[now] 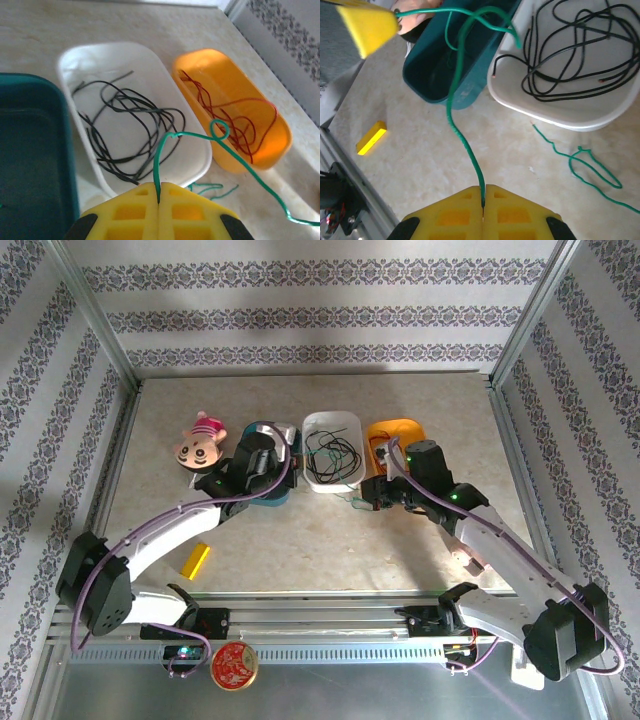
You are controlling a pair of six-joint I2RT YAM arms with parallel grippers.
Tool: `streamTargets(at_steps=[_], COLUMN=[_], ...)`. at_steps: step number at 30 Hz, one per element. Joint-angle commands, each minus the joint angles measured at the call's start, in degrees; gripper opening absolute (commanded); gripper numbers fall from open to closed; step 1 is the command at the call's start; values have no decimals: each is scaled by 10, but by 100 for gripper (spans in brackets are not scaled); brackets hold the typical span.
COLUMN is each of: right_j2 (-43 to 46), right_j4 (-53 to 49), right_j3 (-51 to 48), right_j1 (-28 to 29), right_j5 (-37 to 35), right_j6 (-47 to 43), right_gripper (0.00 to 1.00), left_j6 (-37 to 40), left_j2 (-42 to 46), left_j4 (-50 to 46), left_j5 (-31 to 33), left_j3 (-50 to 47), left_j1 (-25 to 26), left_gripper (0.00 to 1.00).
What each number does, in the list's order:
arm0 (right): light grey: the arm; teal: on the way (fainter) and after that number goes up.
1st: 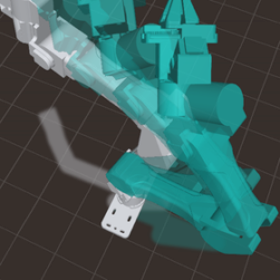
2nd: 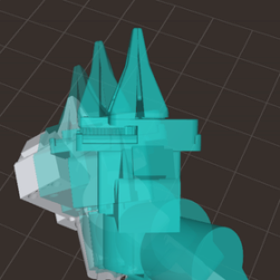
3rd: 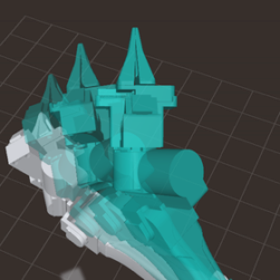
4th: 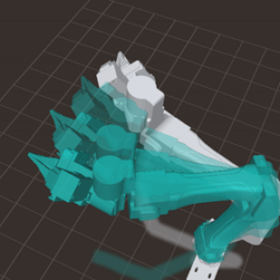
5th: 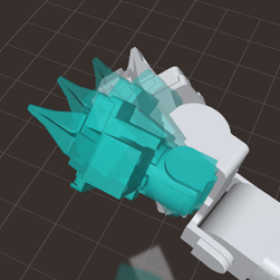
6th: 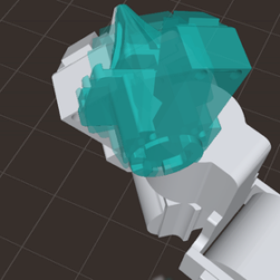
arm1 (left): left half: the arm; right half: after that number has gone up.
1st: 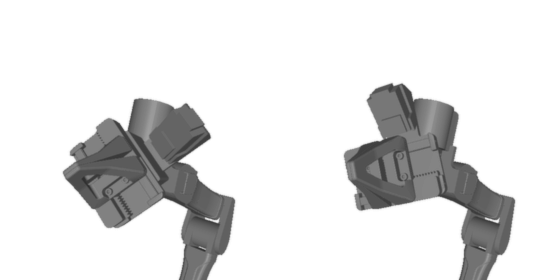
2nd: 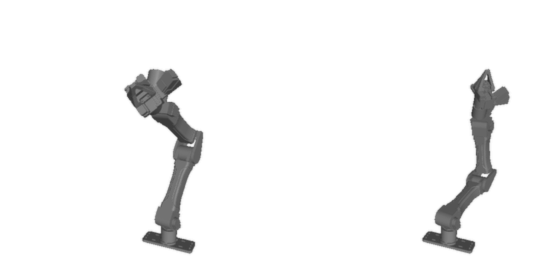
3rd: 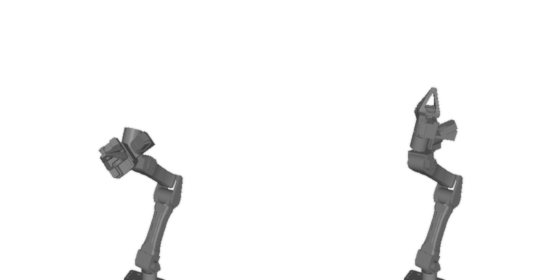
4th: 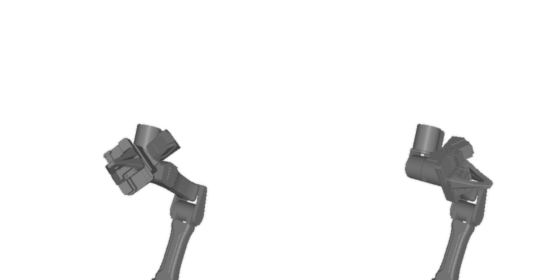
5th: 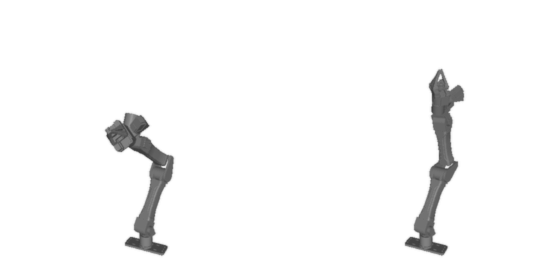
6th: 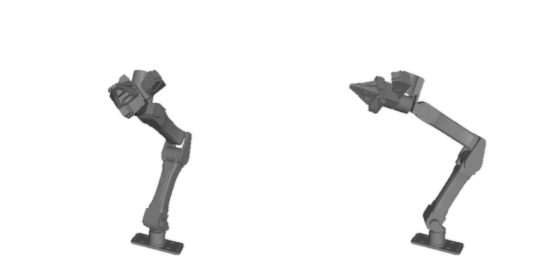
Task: Untangle the cables
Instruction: Pass the cable, then place the cable into the container.
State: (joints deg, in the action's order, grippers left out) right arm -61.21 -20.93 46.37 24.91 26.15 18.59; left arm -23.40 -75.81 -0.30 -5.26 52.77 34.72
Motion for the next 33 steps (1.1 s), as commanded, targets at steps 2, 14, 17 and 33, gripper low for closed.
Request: streamTargets(at_steps=[2, 14, 17, 33], right_j2=[3, -160, -205, -150], right_j4=[12, 113, 131, 130], right_j3=[2, 116, 148, 90], right_j1=[0, 103, 107, 43], right_j5=[3, -33, -37, -111], right_j6=[8, 36, 51, 87], right_gripper=[3, 3, 2, 56], left_j6=[-18, -56, -63, -140], left_j2=[5, -4, -1, 18], left_j4=[43, 83, 62, -13], left_j5=[-11, -24, 0, 174], left_j3=[-6, -24, -23, -69], left_j1=[-4, -4, -6, -146], left_gripper=[0, 0, 0, 0])
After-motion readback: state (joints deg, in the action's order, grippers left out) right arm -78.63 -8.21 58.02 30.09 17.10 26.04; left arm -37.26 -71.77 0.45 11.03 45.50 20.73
